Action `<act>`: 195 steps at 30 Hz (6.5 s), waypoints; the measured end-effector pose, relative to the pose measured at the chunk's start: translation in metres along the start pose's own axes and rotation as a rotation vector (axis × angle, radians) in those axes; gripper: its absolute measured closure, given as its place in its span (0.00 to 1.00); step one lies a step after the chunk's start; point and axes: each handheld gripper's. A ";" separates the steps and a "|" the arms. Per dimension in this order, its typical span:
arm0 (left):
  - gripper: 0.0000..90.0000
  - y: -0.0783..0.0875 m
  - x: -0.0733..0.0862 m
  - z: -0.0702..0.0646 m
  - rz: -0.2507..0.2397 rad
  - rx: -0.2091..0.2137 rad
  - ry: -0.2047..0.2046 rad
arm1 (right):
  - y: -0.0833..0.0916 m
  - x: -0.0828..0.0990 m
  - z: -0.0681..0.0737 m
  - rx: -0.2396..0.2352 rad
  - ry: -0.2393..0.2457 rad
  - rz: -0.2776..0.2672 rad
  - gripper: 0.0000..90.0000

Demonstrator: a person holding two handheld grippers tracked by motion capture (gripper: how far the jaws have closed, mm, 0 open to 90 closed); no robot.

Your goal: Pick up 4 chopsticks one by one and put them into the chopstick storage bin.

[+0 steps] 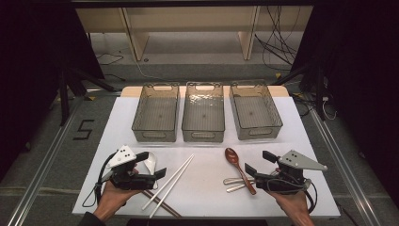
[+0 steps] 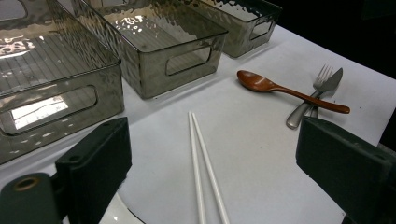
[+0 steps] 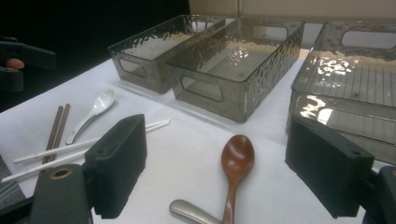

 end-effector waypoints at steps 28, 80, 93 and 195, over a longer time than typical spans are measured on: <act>0.20 -0.022 -0.013 -0.005 0.391 0.038 -0.048 | -0.002 -0.002 0.001 -0.009 0.012 0.026 0.25; 0.86 -0.087 0.015 -0.001 0.778 0.163 -0.081 | -0.008 0.000 0.001 -0.035 0.001 0.081 0.27; 0.92 -0.088 0.015 0.002 0.774 0.150 -0.054 | -0.009 0.000 0.001 -0.040 0.006 0.084 0.27; 0.93 -0.113 -0.105 0.170 0.311 -0.232 0.071 | -0.009 -0.001 -0.001 -0.079 -0.009 0.084 0.27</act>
Point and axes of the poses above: each handheld gripper's, and its own axes: y roughly backward along the jaws, x roughly out of its underside, z roughly to its left, and after that the axes turned 12 degrees about -y, right-handed
